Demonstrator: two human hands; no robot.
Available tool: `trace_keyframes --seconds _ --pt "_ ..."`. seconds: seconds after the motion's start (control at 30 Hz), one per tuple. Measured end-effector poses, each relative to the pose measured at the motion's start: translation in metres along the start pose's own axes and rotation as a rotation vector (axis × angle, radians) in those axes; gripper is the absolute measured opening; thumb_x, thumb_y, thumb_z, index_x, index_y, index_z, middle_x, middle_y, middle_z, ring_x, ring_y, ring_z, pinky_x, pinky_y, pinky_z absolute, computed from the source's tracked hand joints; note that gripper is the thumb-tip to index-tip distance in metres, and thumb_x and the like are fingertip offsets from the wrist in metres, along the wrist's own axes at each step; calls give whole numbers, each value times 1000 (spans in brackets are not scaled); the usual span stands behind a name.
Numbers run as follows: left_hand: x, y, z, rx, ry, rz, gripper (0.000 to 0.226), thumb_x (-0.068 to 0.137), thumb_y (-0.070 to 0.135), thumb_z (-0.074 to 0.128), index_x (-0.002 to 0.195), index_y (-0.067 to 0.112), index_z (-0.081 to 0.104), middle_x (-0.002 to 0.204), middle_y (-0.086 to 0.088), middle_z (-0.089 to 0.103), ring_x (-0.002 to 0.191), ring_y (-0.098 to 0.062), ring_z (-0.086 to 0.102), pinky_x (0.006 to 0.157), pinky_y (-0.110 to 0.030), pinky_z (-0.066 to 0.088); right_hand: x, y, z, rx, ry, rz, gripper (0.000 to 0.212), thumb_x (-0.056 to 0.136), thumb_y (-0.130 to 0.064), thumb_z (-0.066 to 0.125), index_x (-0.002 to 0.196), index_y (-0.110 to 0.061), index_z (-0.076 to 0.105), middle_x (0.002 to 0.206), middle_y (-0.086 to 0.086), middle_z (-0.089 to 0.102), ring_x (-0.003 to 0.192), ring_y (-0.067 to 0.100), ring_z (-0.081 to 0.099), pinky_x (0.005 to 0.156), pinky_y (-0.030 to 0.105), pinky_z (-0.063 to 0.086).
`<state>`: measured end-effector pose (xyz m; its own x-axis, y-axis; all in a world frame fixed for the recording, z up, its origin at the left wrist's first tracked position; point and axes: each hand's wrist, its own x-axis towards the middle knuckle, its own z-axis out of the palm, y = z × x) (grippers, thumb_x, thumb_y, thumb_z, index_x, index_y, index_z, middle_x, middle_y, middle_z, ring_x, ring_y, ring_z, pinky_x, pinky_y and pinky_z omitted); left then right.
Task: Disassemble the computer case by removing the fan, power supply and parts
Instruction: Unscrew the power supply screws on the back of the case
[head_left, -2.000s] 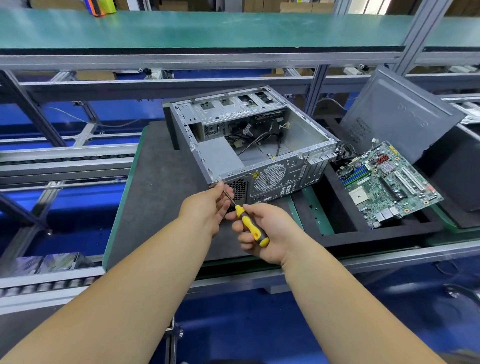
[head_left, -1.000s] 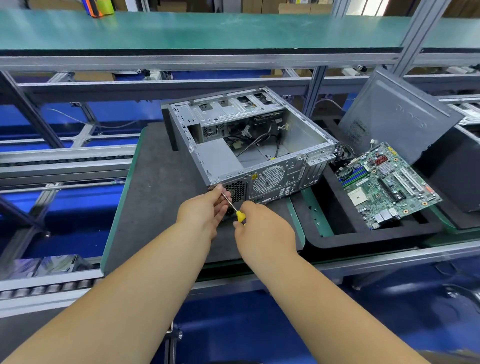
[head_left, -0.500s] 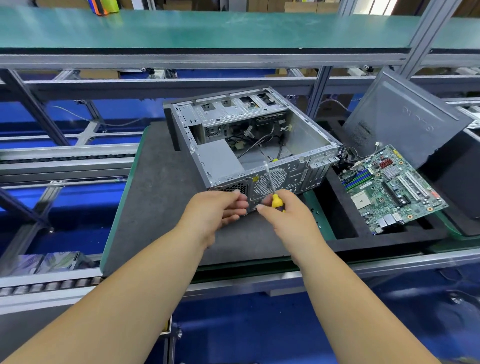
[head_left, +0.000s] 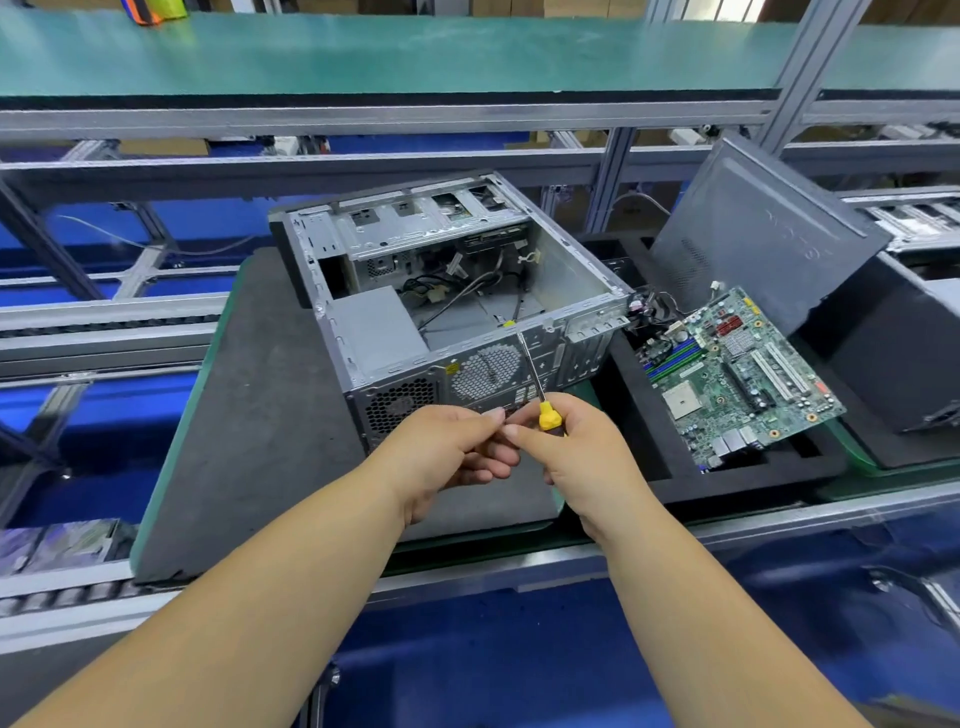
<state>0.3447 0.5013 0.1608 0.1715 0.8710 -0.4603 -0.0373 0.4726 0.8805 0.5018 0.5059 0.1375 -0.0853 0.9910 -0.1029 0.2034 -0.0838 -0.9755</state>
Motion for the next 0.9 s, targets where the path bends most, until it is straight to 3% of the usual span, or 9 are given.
trace_keyframes --seconds 0.13,0.27,0.37,0.47,0.57,0.67,0.77,0.83,0.9 --pt "10 -3 13 153 41 43 32 101 30 50 97 8 72 83 -5 74 68 -10 66 66 -20 53 16 20 -29 -109 124 34 10 84 -20 70 75 -23 65 55 -13 52 49 3 42 51 24 35" --pt "11 -3 7 325 160 217 21 98 24 54 92 23 75 85 5 75 77 -8 69 67 -14 52 36 48 -63 -192 285 133 12 87 -18 65 78 -26 64 55 -12 58 42 1 44 41 19 38" --pt "6 -1 -5 414 249 401 18 95 19 60 94 30 75 86 12 73 80 -5 68 74 -15 50 50 65 -77 -339 272 168 13 89 -17 62 82 -28 64 73 -5 64 54 8 50 47 23 38" --pt "-1 0 -22 635 417 609 17 93 23 63 102 33 74 94 20 70 92 3 63 83 -12 47 58 73 -83 -424 203 177 18 92 -15 60 93 -32 64 75 -1 62 56 13 50 46 23 37" --pt "-8 3 -43 908 630 781 22 91 24 62 112 25 70 105 15 68 102 -3 58 91 -11 37 61 62 -83 -436 275 95 18 92 -16 59 100 -31 64 67 -2 59 48 5 47 38 15 34" --pt "-9 -1 -67 1134 766 683 38 87 26 69 124 16 64 123 -1 62 120 -22 50 105 -24 28 66 31 -69 -422 289 -126 15 92 -20 56 100 -31 62 75 -5 60 60 8 52 52 25 40" --pt "-9 -8 -84 1181 723 486 52 88 31 69 135 15 56 143 -4 48 134 -26 39 113 -35 27 77 -3 -43 -605 199 -408 26 96 -22 55 119 -28 63 111 -5 58 92 12 52 71 26 37" --pt "-10 -13 -91 1193 679 458 56 89 32 67 141 17 50 151 -1 40 137 -25 36 114 -37 29 86 -16 -23 -754 107 -471 33 98 -28 54 130 -30 59 130 -9 50 98 10 51 68 23 36" --pt "-12 -20 -96 1196 649 465 61 90 31 66 146 20 43 156 4 31 139 -23 33 113 -37 31 91 -18 -4 -819 0 -419 37 100 -33 52 137 -30 55 142 -10 44 111 13 53 79 27 40"
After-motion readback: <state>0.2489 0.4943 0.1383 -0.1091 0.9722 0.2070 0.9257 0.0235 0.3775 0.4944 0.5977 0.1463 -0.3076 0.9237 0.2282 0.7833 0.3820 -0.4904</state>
